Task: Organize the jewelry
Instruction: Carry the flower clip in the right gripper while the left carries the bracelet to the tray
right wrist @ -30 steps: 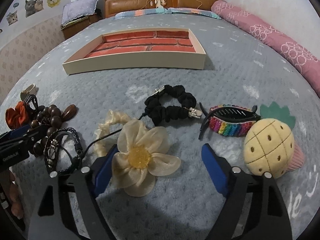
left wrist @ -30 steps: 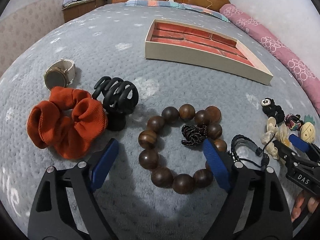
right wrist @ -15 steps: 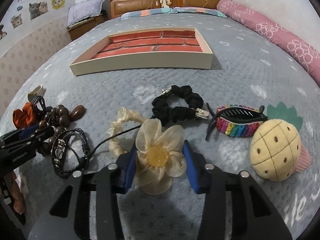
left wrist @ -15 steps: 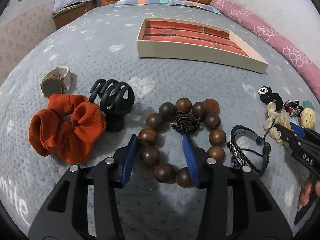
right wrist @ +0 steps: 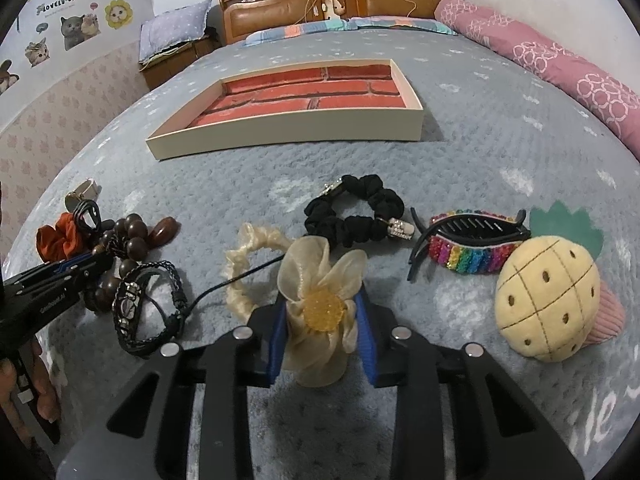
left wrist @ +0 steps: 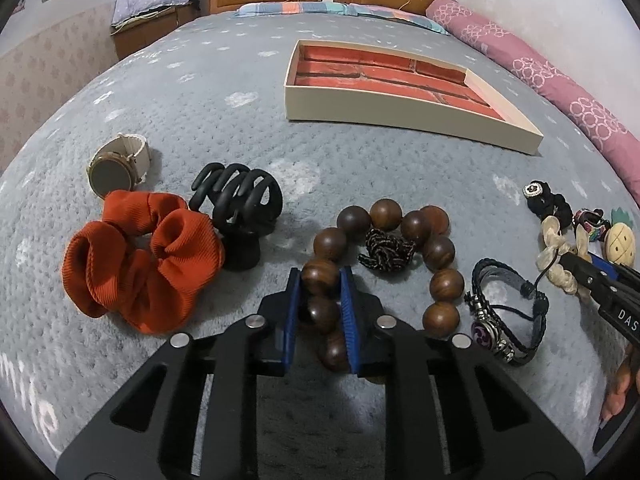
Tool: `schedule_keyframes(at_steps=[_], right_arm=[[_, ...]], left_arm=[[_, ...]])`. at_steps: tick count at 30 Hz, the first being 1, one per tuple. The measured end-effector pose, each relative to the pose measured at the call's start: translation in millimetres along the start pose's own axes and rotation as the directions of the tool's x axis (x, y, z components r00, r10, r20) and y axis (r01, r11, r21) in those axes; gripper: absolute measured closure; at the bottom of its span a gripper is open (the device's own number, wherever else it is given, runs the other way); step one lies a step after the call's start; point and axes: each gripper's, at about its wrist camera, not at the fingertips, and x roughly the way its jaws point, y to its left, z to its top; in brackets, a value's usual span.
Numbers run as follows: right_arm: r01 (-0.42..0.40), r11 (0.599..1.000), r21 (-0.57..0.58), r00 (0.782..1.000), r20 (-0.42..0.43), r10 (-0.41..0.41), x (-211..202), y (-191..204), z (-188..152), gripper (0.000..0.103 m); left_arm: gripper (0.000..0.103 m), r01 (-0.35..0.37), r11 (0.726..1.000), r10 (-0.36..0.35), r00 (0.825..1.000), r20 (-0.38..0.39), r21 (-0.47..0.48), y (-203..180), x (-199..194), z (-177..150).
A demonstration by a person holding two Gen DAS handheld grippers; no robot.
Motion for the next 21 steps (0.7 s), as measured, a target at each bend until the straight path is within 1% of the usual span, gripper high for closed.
schedule_keyframes(at_steps=[5, 11, 19, 21], right_arm=[[-0.009, 1.000, 0.007, 1.000, 0.009, 0.009, -3, -3, 0, 0.072], [0.004, 1.000, -0.005, 0.999, 0.033, -0.004, -13, -6, -2, 0.073], [0.031, 0.999, -0.024, 0.994, 0.105, -0.029, -31, -9, 1, 0.073], [0.029, 0.999, -0.023, 0.993, 0.119, -0.026, -33, -9, 2, 0.073]], left_arm=[[0.085, 0.021, 0.999, -0.020, 1.000, 0.020, -0.025, 5, -4, 0], [0.085, 0.022, 1.000, -0.021, 0.997, 0.071, -0.011, 1, -20, 1], [0.085, 0.072, 0.997, -0.070, 0.988, 0.137, -0.010, -4, -43, 7], [0.085, 0.099, 0.995, -0.095, 0.984, 0.151, -0.016, -4, -50, 9]])
